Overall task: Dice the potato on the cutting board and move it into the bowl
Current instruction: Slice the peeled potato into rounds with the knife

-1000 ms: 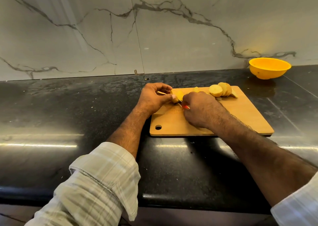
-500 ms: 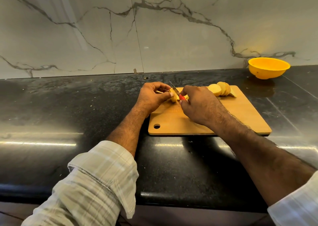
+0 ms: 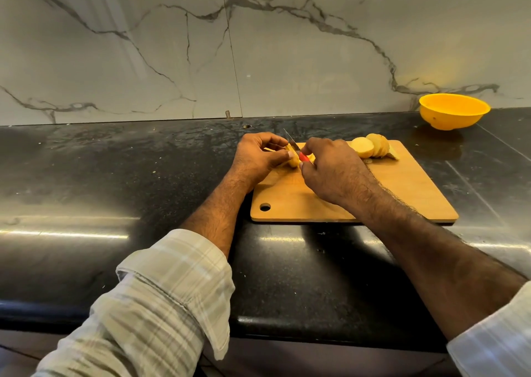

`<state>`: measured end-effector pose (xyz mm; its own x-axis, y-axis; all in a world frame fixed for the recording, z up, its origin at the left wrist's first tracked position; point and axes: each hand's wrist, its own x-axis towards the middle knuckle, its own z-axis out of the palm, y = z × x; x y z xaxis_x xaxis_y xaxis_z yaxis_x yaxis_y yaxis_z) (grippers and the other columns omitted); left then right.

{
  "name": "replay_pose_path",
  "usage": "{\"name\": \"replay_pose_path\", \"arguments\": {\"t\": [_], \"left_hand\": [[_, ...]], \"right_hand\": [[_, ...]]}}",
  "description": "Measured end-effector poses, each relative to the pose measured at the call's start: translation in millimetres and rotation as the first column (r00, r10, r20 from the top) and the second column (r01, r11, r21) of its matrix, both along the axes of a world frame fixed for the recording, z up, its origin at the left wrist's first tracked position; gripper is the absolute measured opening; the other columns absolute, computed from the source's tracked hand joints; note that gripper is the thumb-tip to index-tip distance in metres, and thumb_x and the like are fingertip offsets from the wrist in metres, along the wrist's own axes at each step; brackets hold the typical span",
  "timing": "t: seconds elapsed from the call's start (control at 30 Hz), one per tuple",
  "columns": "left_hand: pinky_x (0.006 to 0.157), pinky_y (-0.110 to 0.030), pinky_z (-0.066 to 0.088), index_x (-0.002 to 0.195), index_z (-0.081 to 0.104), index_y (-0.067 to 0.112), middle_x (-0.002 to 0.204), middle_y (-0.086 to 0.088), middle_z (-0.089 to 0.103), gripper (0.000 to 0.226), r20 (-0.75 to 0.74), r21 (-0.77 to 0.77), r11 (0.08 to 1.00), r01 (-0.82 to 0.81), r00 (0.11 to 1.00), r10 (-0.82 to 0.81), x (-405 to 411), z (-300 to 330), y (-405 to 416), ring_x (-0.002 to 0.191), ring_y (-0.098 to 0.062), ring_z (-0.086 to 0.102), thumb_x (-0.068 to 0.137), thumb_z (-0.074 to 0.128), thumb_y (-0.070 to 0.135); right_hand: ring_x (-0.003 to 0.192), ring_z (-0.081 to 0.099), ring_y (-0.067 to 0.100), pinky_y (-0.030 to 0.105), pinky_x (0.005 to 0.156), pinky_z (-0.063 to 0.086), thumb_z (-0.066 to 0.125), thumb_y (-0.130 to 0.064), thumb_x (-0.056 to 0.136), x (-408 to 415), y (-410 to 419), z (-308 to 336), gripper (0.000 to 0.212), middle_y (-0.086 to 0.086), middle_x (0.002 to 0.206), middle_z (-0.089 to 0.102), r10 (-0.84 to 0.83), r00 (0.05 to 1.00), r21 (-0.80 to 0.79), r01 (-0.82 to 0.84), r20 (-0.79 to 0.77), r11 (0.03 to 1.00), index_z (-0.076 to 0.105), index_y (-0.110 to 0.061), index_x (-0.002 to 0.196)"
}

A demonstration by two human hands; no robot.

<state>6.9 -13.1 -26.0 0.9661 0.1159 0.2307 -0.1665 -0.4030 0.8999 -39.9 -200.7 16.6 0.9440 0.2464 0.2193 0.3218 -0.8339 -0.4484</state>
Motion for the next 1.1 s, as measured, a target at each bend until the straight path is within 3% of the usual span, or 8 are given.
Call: {"name": "replay_pose_path", "arguments": {"t": [0.33, 0.5, 0.67, 0.8, 0.93, 1.1], "left_hand": [[0.085, -0.04, 0.066, 0.102, 0.082, 0.018, 0.1, 0.002, 0.079, 0.025, 0.01, -0.044, 0.999, -0.023, 1.0, 0.024, -1, -1, -3, 0.096, -0.016, 0.076, 0.079, 0.091, 0.015], [0.082, -0.039, 0.066, 0.099, 0.082, 0.019, 0.099, 0.002, 0.079, 0.022, 0.011, -0.042, 0.999, -0.033, 0.999, 0.033, -2, 1, -4, 0.095, -0.016, 0.076, 0.079, 0.091, 0.014], [0.082, -0.033, 0.065, 0.097, 0.082, 0.02, 0.101, 0.002, 0.078, 0.019, 0.006, -0.049, 0.999, 0.002, 1.0, -0.002, -5, 3, -3, 0.095, -0.015, 0.076, 0.081, 0.089, 0.011], [0.081, -0.032, 0.065, 0.099, 0.082, 0.019, 0.102, 0.003, 0.078, 0.02, 0.009, -0.038, 0.999, -0.006, 1.0, 0.006, -6, 4, -3, 0.096, -0.015, 0.076, 0.082, 0.089, 0.012], [0.082, -0.033, 0.065, 0.103, 0.082, 0.018, 0.104, 0.003, 0.078, 0.023, -0.014, -0.025, 0.999, -0.024, 1.0, 0.024, -3, 3, -4, 0.096, -0.015, 0.076, 0.081, 0.089, 0.014], [0.085, -0.039, 0.065, 0.1, 0.082, 0.021, 0.101, 0.005, 0.078, 0.024, -0.011, -0.012, 0.999, -0.04, 0.999, 0.04, -3, 2, -3, 0.096, -0.016, 0.075, 0.079, 0.091, 0.015]], "right_hand": [[0.102, 0.062, 0.023, 0.035, 0.079, 0.058, 0.068, -0.019, 0.097, -3, 11, 21, 0.036, 0.007, 0.124, 0.065, -0.014, 0.997, -0.121, 0.005, -0.077, 0.993, 0.063, -0.021, 0.132], [0.1, 0.063, 0.022, 0.032, 0.073, 0.053, 0.071, -0.016, 0.096, -9, 5, 24, 0.032, 0.007, 0.126, 0.066, -0.024, 0.994, -0.097, 0.014, -0.108, 0.995, 0.068, -0.019, 0.127], [0.104, 0.064, 0.024, 0.036, 0.081, 0.06, 0.071, -0.014, 0.095, -8, 13, 28, 0.037, 0.008, 0.128, 0.066, -0.021, 0.992, -0.111, 0.007, -0.128, 0.994, 0.067, -0.018, 0.131], [0.094, 0.064, 0.02, 0.03, 0.067, 0.054, 0.071, -0.016, 0.094, -6, 11, 21, 0.033, 0.006, 0.122, 0.068, -0.021, 0.994, -0.117, 0.009, -0.107, 0.993, 0.068, -0.021, 0.127], [0.098, 0.065, 0.02, 0.029, 0.068, 0.053, 0.073, -0.021, 0.094, -4, 5, 14, 0.032, 0.004, 0.124, 0.068, -0.019, 0.994, -0.122, 0.006, -0.104, 0.992, 0.069, -0.024, 0.126], [0.091, 0.061, 0.018, 0.031, 0.071, 0.054, 0.07, -0.02, 0.094, -3, 12, 7, 0.032, 0.0, 0.107, 0.065, -0.003, 0.996, -0.157, -0.011, -0.087, 0.988, 0.067, -0.022, 0.126]]}}
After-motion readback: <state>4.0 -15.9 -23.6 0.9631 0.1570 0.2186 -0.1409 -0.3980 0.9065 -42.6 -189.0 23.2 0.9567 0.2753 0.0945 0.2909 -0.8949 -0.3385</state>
